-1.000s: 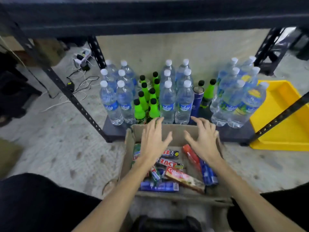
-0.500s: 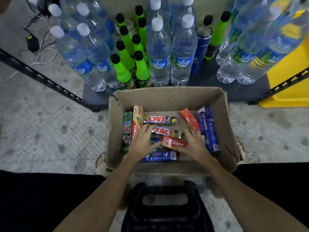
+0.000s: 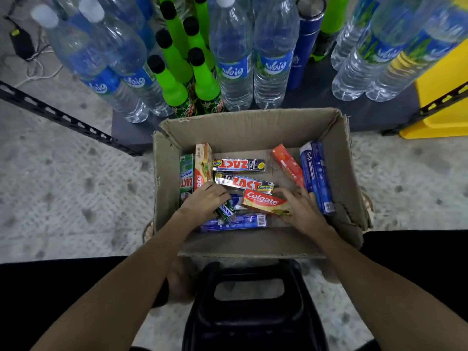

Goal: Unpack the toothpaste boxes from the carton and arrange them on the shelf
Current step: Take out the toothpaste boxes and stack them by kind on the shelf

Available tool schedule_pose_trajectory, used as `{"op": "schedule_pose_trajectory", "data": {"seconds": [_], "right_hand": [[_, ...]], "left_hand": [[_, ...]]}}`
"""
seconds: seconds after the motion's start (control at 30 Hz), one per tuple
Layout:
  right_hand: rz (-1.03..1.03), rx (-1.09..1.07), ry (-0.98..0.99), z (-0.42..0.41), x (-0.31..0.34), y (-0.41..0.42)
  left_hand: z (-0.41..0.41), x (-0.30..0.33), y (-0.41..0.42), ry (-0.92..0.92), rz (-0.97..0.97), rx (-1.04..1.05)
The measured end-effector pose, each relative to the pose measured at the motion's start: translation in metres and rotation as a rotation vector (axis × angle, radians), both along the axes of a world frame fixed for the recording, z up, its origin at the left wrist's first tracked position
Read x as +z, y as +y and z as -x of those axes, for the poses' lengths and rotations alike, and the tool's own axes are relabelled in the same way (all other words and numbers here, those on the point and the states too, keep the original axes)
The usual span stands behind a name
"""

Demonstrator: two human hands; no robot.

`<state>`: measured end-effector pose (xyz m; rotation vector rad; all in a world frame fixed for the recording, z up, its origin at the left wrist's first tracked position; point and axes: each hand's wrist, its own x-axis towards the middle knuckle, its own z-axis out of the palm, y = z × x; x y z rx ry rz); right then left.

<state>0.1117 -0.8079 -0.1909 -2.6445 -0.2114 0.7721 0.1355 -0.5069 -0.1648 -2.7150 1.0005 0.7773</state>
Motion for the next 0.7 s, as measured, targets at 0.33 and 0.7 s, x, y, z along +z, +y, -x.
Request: {"op": "schedule_pose_trajectory", "data": {"seconds": [0.33,0.7], "right_hand": [[-0.203,-0.117,-0.155,-0.006,0.028,-0.012],[-0.264,-0.108,-0.51,-0.013,0.104,-0.01]], "left_hand": [[0.002,0.023,0.007,-0.014,0.208,0.092],[0.021,0.083,-0.013,-0.121,0.603,0.345]]}}
